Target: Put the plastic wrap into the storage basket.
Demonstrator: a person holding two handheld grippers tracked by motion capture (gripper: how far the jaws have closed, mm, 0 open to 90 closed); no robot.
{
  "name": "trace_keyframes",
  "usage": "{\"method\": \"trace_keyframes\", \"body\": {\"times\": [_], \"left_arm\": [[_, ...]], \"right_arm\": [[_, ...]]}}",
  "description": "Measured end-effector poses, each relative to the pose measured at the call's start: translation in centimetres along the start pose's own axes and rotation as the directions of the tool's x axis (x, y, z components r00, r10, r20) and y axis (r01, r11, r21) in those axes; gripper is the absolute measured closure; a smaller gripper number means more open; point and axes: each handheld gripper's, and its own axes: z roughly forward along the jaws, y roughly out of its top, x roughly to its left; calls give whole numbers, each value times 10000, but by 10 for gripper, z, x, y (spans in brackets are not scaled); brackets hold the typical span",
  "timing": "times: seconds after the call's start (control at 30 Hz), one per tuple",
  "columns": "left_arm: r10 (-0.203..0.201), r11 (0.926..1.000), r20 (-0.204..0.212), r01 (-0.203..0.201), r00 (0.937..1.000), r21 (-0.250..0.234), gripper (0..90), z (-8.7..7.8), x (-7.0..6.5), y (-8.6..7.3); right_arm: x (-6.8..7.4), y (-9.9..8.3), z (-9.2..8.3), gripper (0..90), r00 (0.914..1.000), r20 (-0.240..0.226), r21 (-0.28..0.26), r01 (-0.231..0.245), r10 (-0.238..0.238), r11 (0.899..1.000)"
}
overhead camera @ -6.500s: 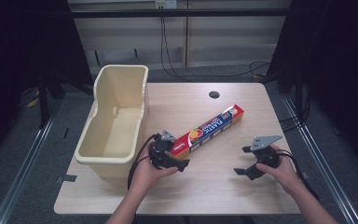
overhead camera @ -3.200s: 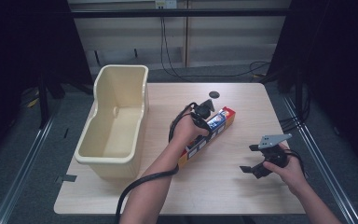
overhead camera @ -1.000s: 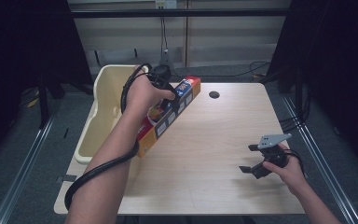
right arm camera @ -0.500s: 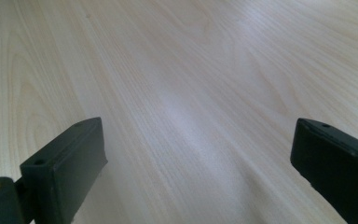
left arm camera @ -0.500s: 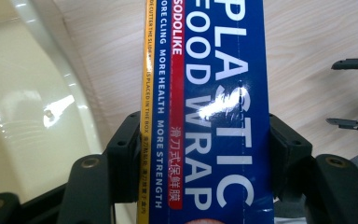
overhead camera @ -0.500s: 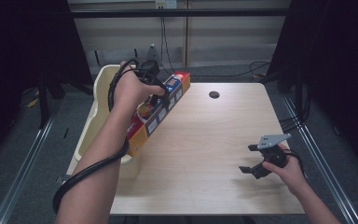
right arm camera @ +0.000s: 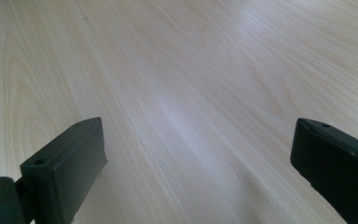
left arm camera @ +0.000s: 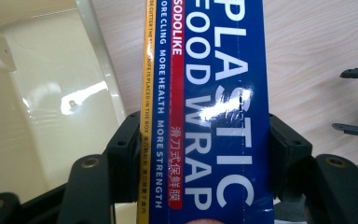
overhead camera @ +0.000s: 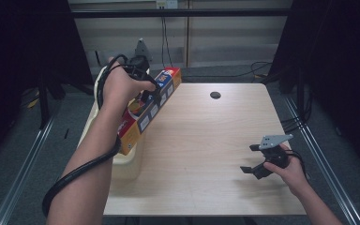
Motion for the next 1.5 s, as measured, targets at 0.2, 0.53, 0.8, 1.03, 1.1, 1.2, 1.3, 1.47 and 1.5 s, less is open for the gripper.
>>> {"method": "trace_keyframes", "body": {"times": [0.2,0.53,0.8,1.03,1.1,1.2,1.3,1.47,1.5], "left_arm": [[-196,9998,-91,195,9998,-101,405,-7,7,-1],[-581,9980,-190,576,9981,-269,405,-17,15,-5],[-853,9955,-351,837,9957,-443,405,-26,23,-9],[-1077,9929,-477,1050,9930,-561,405,-30,30,-15],[-1183,9918,-439,1159,9920,-544,405,-31,31,-17],[-1250,9907,-501,1219,9909,-605,405,-34,33,-19],[-1375,9888,-559,1337,9889,-667,405,-37,34,-20],[-1518,9860,-688,1462,9860,-803,405,-40,37,-23],[-1514,9862,-719,1457,9859,-791,405,-40,38,-23]], "right_arm": [[0,0,1,31,10000,34,68,65,-65,10000],[1,0,2,31,9999,-104,139,28,-27,9999],[2,0,2,31,10000,-86,106,19,-18,9999],[2,1,2,31,9999,-115,115,91,-89,9999],[3,1,2,31,9999,-69,120,110,-109,9999],[3,2,3,31,9999,-94,154,113,-112,9998],[3,2,2,31,9999,-59,135,122,-122,9998],[4,2,2,31,9999,-80,88,139,-138,9999],[4,2,1,31,9999,-54,108,129,-128,9999]]}}
